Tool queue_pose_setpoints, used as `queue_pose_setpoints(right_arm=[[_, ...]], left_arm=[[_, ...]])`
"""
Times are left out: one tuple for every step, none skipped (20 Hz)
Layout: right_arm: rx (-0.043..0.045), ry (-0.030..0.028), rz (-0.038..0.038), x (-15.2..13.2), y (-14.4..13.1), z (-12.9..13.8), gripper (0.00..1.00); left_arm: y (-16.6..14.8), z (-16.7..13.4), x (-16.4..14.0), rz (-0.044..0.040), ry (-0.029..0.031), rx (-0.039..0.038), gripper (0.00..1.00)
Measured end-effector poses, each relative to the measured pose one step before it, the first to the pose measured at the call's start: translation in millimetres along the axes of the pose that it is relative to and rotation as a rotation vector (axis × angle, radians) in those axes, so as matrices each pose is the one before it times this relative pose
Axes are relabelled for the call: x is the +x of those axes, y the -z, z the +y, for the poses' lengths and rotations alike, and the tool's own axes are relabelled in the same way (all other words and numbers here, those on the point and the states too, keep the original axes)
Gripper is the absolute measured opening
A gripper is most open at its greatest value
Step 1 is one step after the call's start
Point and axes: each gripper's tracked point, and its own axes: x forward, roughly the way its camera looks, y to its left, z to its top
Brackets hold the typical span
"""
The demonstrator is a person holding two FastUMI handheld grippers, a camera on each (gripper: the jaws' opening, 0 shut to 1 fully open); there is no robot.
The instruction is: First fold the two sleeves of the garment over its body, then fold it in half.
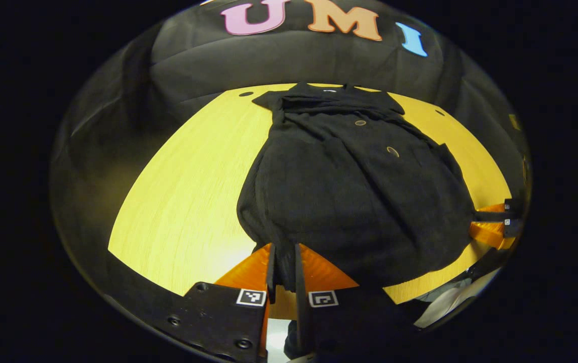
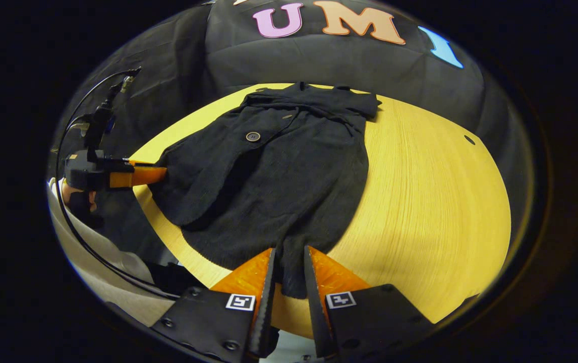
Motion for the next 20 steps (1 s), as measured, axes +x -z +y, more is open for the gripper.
queue_pose_setpoints(right_arm=[[0.02263, 0.00078, 0.00438, 1.65, 0.43, 4.73, 0.31], [0.02342, 0.00044, -0.01304, 0.67, -2.77, 2.16, 0.18], [0.01463, 0.00560, 0.00632, 0.27, 0.01, -0.50, 0.14], [0.01150, 0.00664, 0.00168, -0.54, -1.35, -0.15, 0.10], [0.01644, 0.01050, 0.00091, -1.15, -1.80, 0.41, 0.12], [0.02077, 0.00720, -0.00502, -2.01, -4.11, 1.09, 0.12], [0.01609, 0.00095, -0.01501, -3.29, -5.88, 3.12, 0.12], [0.01022, -0.00039, -0.02267, -3.45, -8.88, 3.48, 0.12], [0.00399, 0.00145, -0.02096, -2.92, -9.16, 2.70, 0.12], [0.00193, 0.00335, -0.01862, -2.14, -10.47, 2.00, 0.12], [0.00216, -0.00269, -0.01794, -1.95, -10.37, 3.77, 0.12], [0.00178, -0.00292, -0.02032, -0.35, -12.74, 3.06, 0.12], [-0.00235, 0.00463, -0.01971, -0.17, -13.02, 1.83, 0.12], [-0.00720, 0.01186, -0.02399, 0.74, -14.71, -0.43, 0.12], [-0.00784, 0.01663, -0.02489, 1.92, -15.60, -1.44, 0.12], [-0.00427, 0.01998, -0.02610, 1.51, -16.84, -2.73, 0.12], [-0.00419, 0.02104, -0.02123, 1.95, -13.98, -2.72, 0.12], [-0.00718, 0.02313, -0.02081, 2.91, -16.03, -4.24, 0.12], [-0.01075, 0.02330, -0.02186, 3.37, -17.27, -5.16, 0.12], [-0.01346, 0.02446, -0.02615, 4.58, -18.05, -6.69, 0.12]], left_arm=[[-0.90, -0.83, 0.82, -0.00122, -0.00241, 0.02565, 0.13], [-1.68, -0.22, -0.36, -0.00443, -0.00252, 0.01984, 0.07], [0.04, 0.50, 0.56, 0.00239, 0.00073, 0.00957, 0.05], [-0.61, 0.90, 0.38, 0.00552, 0.00173, -0.00392, 0.02], [-0.15, -0.04, -0.97, 0.00772, 0.00523, -0.00781, 0.00], [-1.08, -0.31, 0.61, 0.00819, 0.00702, -0.00331, 0.00], [-2.56, 0.60, -0.35, 0.00138, 0.00600, -0.00450, 0.00], [-6.30, -0.31, -0.88, -0.00920, 0.01021, -0.00795, 0.00], [-8.01, -0.48, -1.04, -0.01748, 0.01383, -0.00953, 0.00], [-10.13, -0.11, -0.61, -0.01655, 0.01718, -0.01573, 0.00], [-9.68, -1.66, 0.97, -0.01128, 0.02471, -0.02168, 0.00], [-13.73, -2.50, 0.46, -0.01642, 0.02771, -0.02431, 0.00], [-14.98, -3.10, 1.91, -0.01962, 0.02671, -0.02423, 0.00], [-18.19, -1.96, 1.92, -0.02508, 0.02383, -0.01879, 0.00], [-19.47, -0.29, 3.10, -0.03205, 0.02023, -0.01086, 0.00], [-22.09, -0.84, 3.51, -0.03501, 0.01494, -0.00279, 0.00], [-19.49, 1.36, 5.93, -0.03360, 0.00989, 0.00031, 0.00], [-22.25, 1.09, 7.91, -0.03922, 0.01017, 0.00544, 0.00], [-17.34, -1.71, 7.18, -0.02334, 0.01547, -0.00632, 0.00], [-17.68, -3.67, 6.66, -0.02224, 0.02065, -0.00825, 0.00]])
